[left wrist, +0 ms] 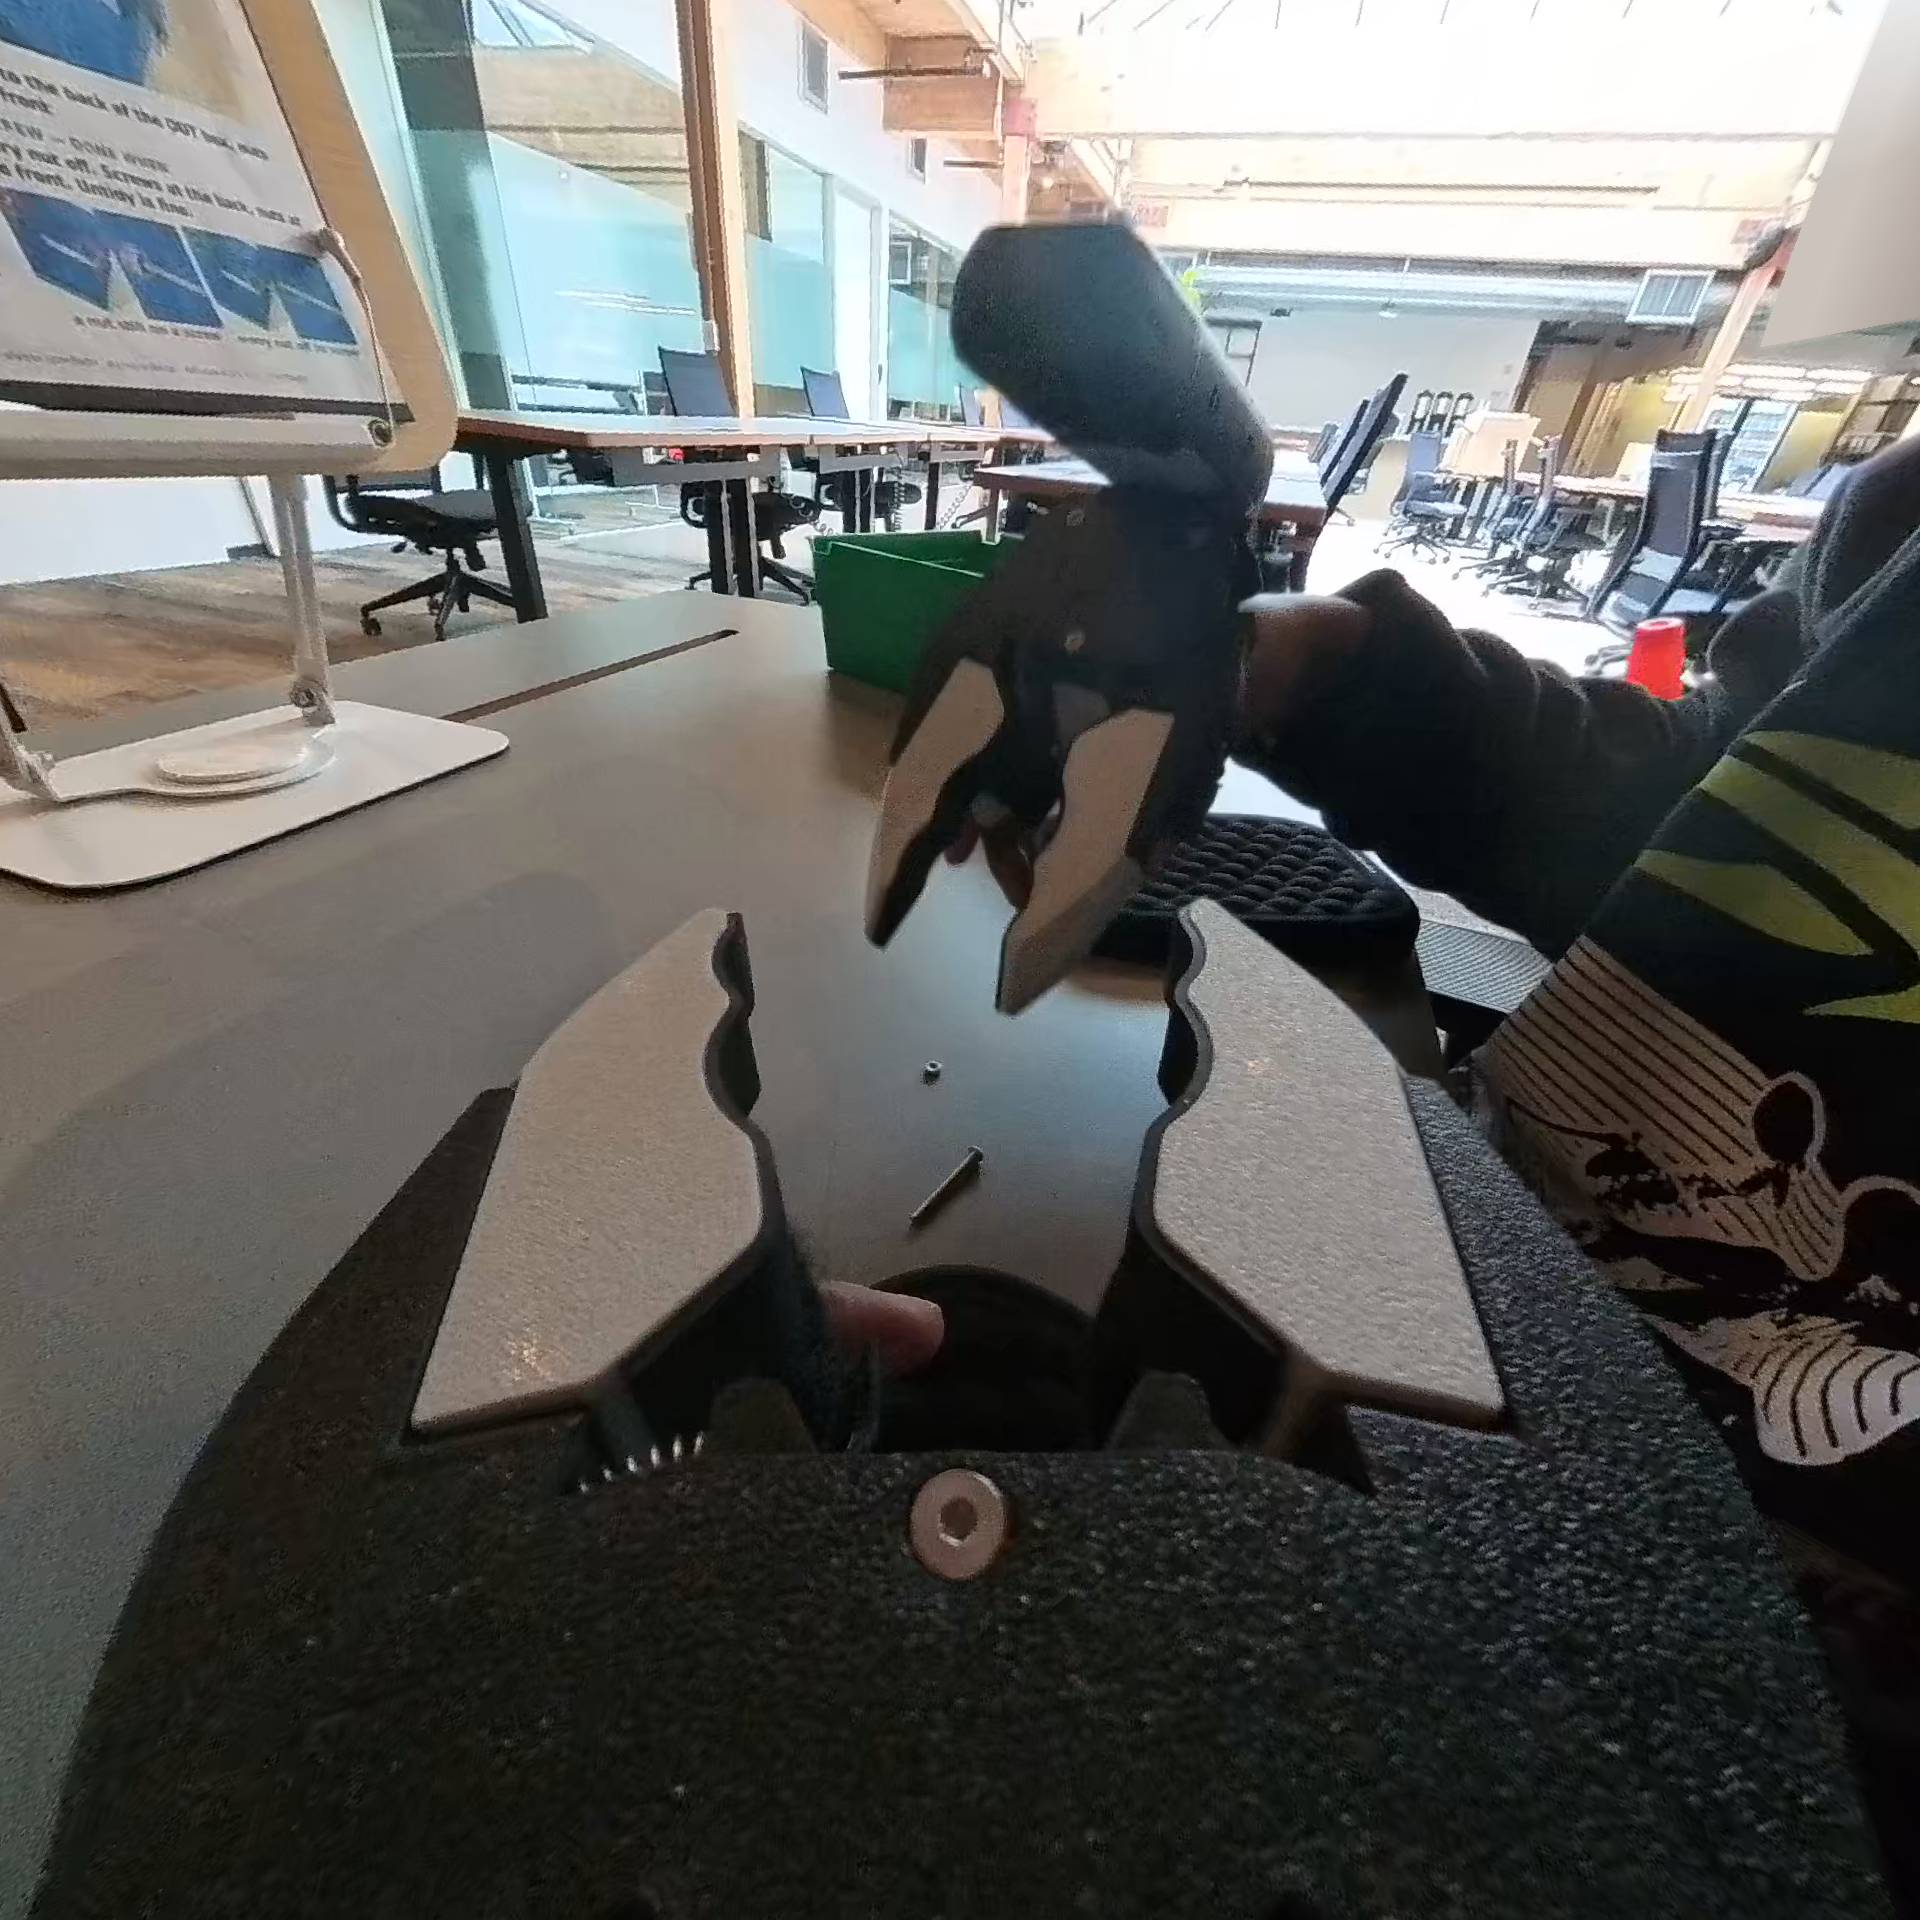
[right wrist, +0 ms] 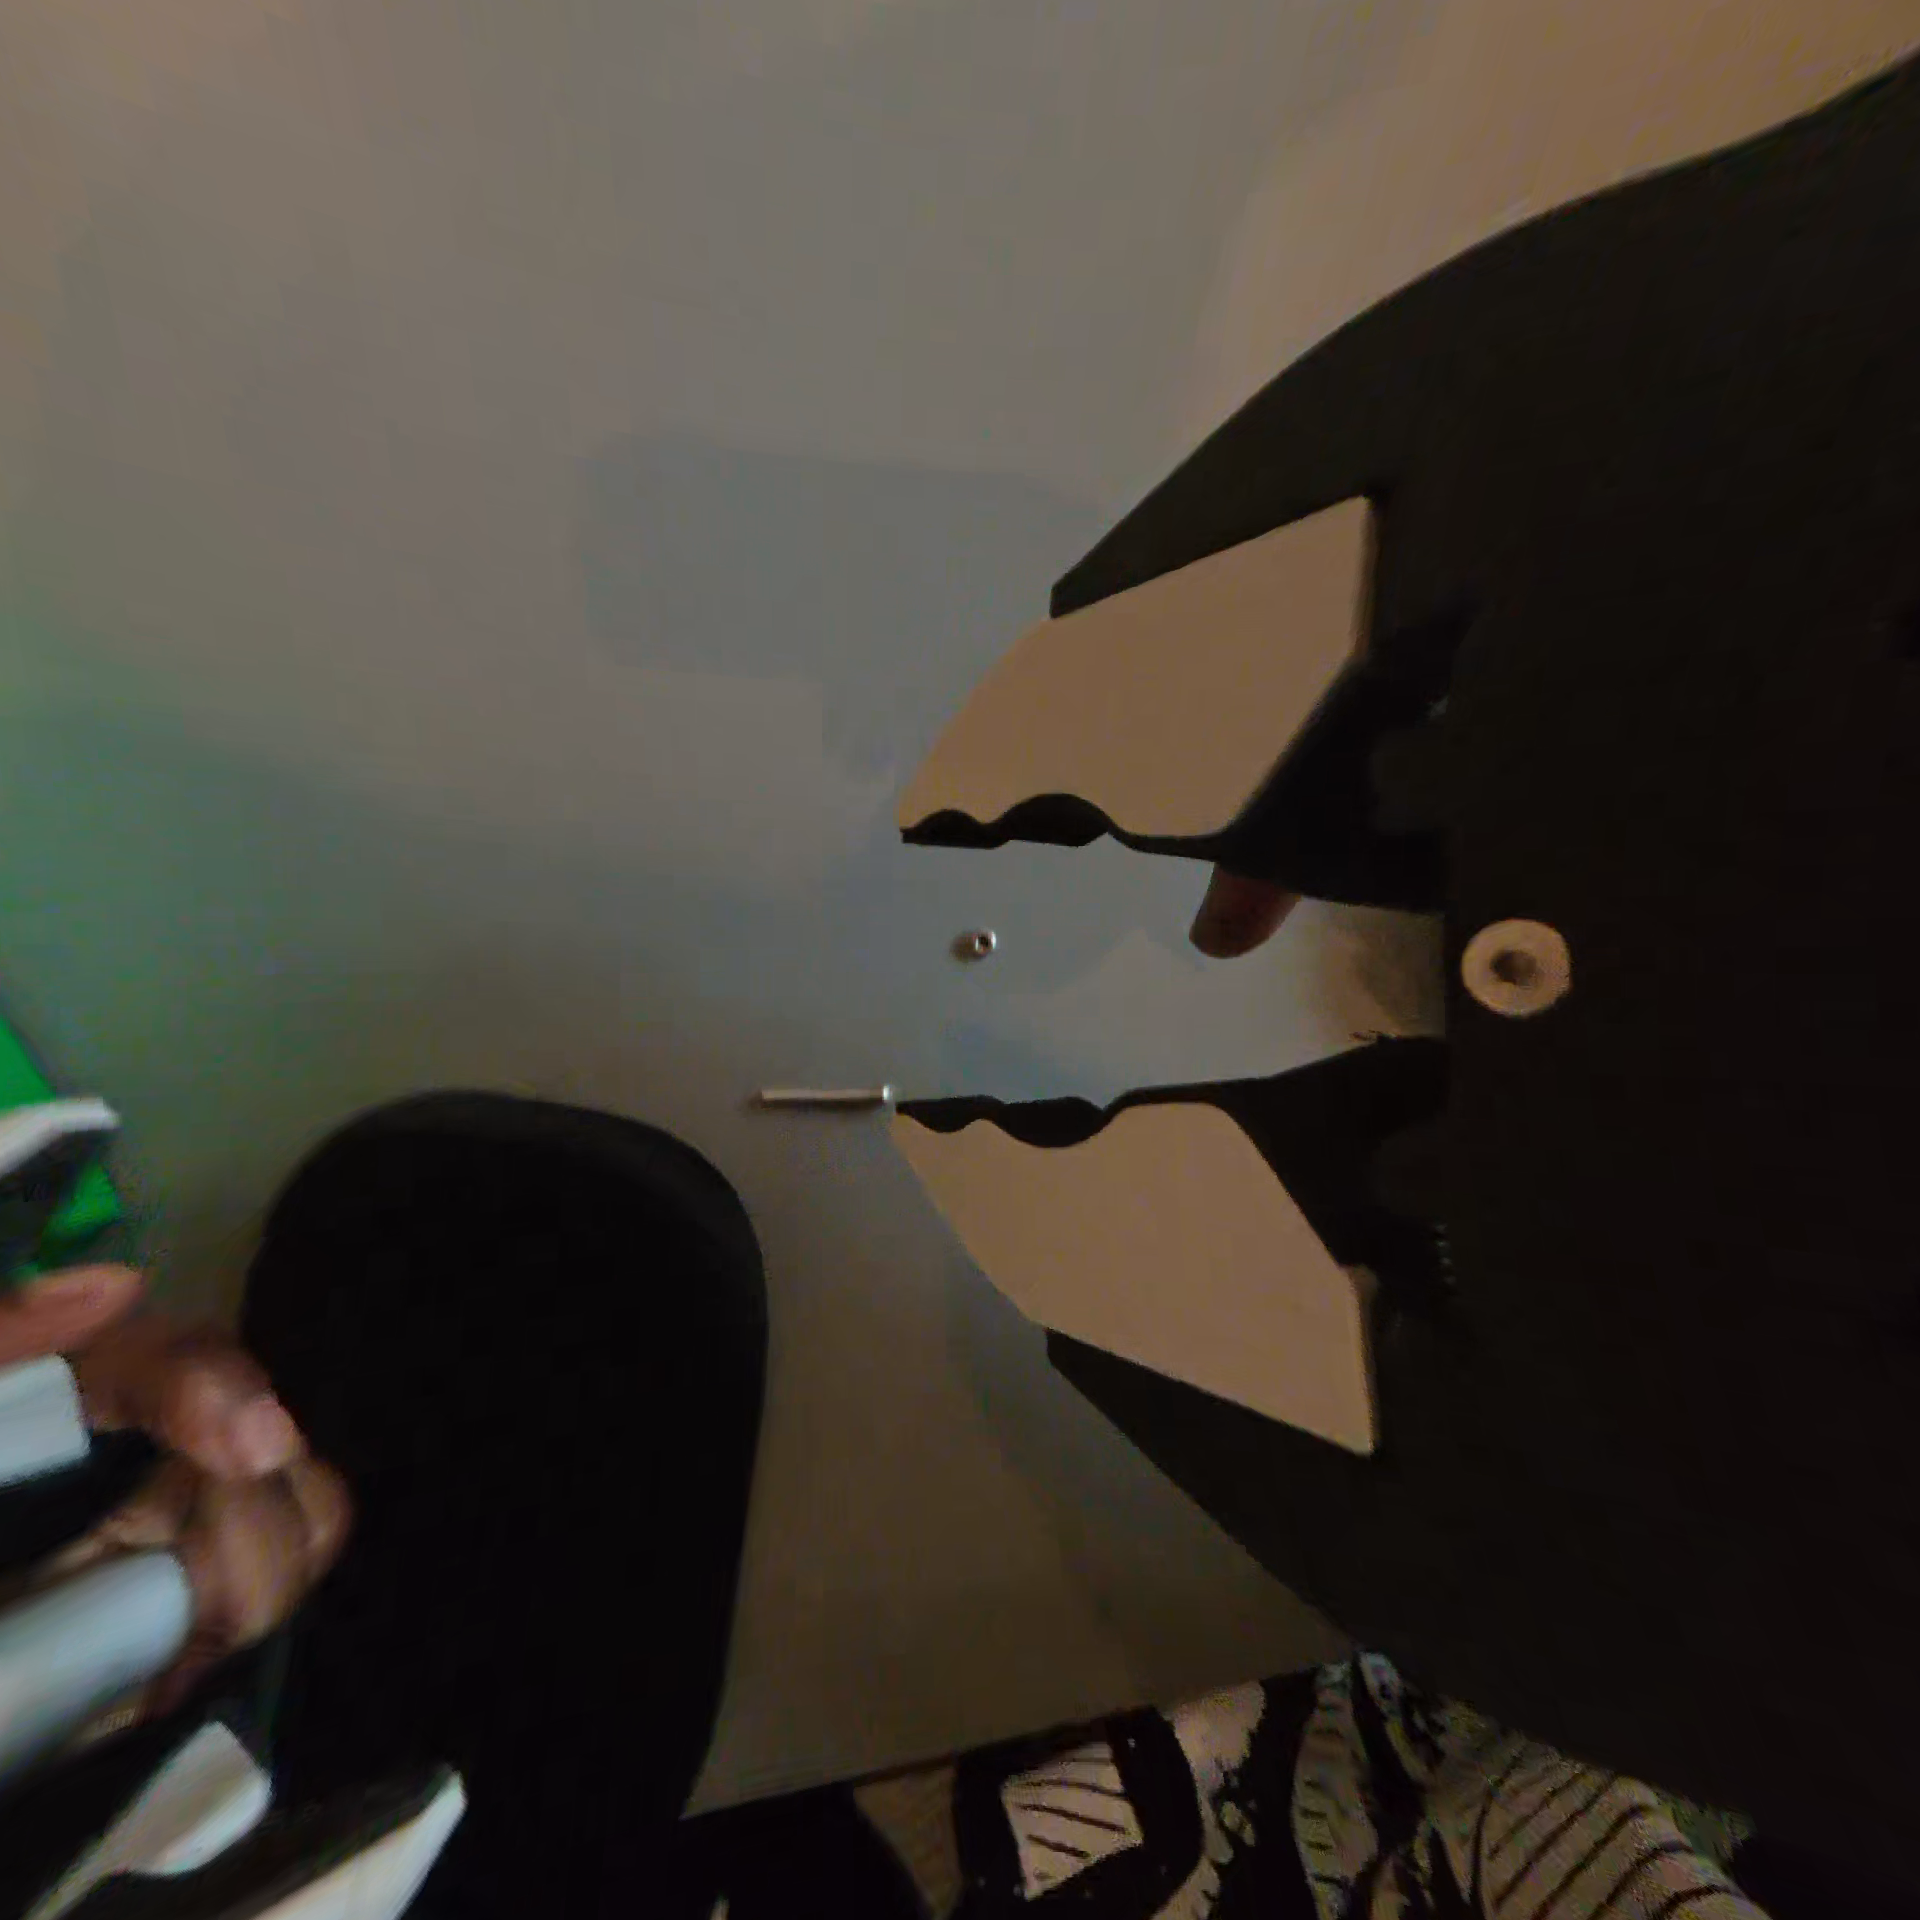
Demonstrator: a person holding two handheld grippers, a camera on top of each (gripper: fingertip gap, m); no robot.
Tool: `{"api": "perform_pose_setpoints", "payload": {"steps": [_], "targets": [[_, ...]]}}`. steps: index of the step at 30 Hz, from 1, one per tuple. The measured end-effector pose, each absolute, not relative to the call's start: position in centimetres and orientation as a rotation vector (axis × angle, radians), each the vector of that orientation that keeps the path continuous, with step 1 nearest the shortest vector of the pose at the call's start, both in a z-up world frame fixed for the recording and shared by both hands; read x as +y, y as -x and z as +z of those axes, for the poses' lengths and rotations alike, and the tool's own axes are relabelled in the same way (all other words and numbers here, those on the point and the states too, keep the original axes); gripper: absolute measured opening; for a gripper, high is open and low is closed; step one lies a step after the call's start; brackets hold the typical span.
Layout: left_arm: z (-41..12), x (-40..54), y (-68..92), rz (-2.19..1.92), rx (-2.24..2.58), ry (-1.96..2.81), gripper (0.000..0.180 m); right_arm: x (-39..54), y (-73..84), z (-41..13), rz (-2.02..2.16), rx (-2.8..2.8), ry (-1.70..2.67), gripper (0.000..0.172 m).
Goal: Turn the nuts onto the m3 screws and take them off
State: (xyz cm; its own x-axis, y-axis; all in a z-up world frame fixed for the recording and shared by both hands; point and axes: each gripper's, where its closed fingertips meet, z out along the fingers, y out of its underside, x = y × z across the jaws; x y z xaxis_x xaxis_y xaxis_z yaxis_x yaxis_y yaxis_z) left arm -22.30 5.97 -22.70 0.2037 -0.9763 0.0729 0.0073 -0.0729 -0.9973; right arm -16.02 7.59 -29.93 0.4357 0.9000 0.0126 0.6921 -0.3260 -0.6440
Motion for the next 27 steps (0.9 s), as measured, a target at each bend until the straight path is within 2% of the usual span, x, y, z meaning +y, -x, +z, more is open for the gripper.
{"api": "perform_pose_setpoints", "payload": {"steps": [7, 16, 24, 27], "targets": [[-22.1, 5.9, 22.9, -1.145, 0.979, 1.309, 0.074, 6.1, 18.1, -33.1, 0.401, -1.548, 2.158, 0.03], [-22.0, 6.0, 23.2, -1.149, 0.96, 1.307, 0.072, 5.9, 18.9, -34.2, 0.367, -1.607, 2.159, 0.008], [-21.6, 6.4, 23.7, -1.161, 0.901, 1.304, 0.071, 6.6, 18.7, -34.1, 0.404, -1.496, 2.108, 0.001], [-21.2, 6.9, 24.1, -1.18, 0.849, 1.302, 0.068, 6.9, 19.2, -32.1, 0.565, -1.368, 2.034, 0.001]]}}
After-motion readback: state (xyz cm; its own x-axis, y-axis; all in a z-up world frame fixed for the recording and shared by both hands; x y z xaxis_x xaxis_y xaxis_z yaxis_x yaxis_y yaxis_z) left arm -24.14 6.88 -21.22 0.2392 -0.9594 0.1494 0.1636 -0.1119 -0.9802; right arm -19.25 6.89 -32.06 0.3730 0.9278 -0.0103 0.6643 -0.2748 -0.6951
